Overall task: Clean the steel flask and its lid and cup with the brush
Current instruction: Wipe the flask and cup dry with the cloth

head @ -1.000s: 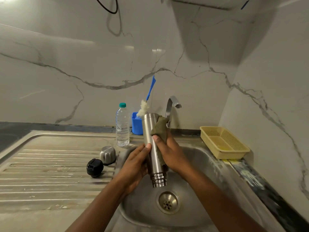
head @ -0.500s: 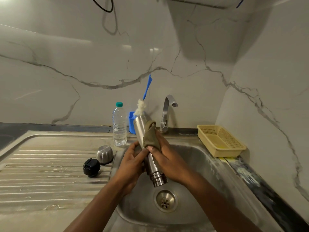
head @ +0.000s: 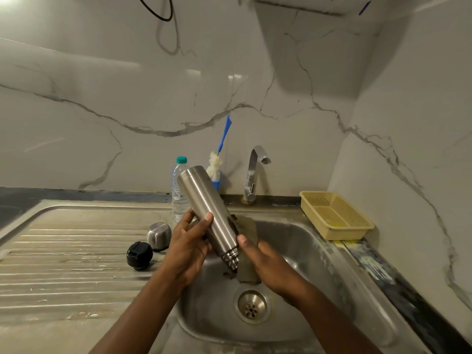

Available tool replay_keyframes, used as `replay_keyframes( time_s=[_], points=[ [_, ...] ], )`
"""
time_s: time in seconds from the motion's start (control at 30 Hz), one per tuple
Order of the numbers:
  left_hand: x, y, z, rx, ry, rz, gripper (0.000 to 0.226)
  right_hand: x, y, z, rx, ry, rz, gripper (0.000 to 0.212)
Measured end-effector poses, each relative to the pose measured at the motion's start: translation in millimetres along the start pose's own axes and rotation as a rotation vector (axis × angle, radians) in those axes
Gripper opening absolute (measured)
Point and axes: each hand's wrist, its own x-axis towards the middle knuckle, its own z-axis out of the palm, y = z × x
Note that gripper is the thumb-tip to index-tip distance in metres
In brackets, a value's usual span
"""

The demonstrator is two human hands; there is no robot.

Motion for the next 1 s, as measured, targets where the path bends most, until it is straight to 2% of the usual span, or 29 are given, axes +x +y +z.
replay_keyframes(
  time_s=[0.2, 0.33, 0.47, 0.57, 0.67, 0.83, 1.0],
  points=[
    [0.0, -1.5, 1.2, -0.096, 0.036, -0.003, 0.052, -6.5, 4.2, 0.9, 0.054, -0.043, -0.026, 0.019],
    [-1.5, -8.1, 5.0, -0.096, 0.047, -0.002, 0.053, -3.4, 1.7, 4.7, -0.001, -0.030, -0.119, 0.030],
    [0.2, -3.9, 1.8, -0.139, 0.066, -0.021, 0.047, -4.7, 0.9, 8.1, -0.109, 0.002, -0.203, 0.030],
    [-0.9, 0.1, 0.2, -0.172, 0.050, -0.046, 0.042, -5.0, 0.6, 4.3, -0.066, -0.031, -0.172, 0.028],
    [-2.4, -0.5, 0.9, -0.188, 0.034, -0.105, 0.049, -4.9, -1.3, 3.1, 0.067, -0.053, -0.090, 0.030],
    [-2.6, -8.4, 6.4, -0.030, 0.034, -0.113, 0.056, 1.5, -5.0, 6.5, 0.035, -0.040, -0.149, 0.028],
    [-4.1, -10.9, 8.6, 0.065, -0.040, -0.112, 0.051, 6.9, -18.5, 5.9, 0.020, -0.033, -0.210, 0.035]
  ],
)
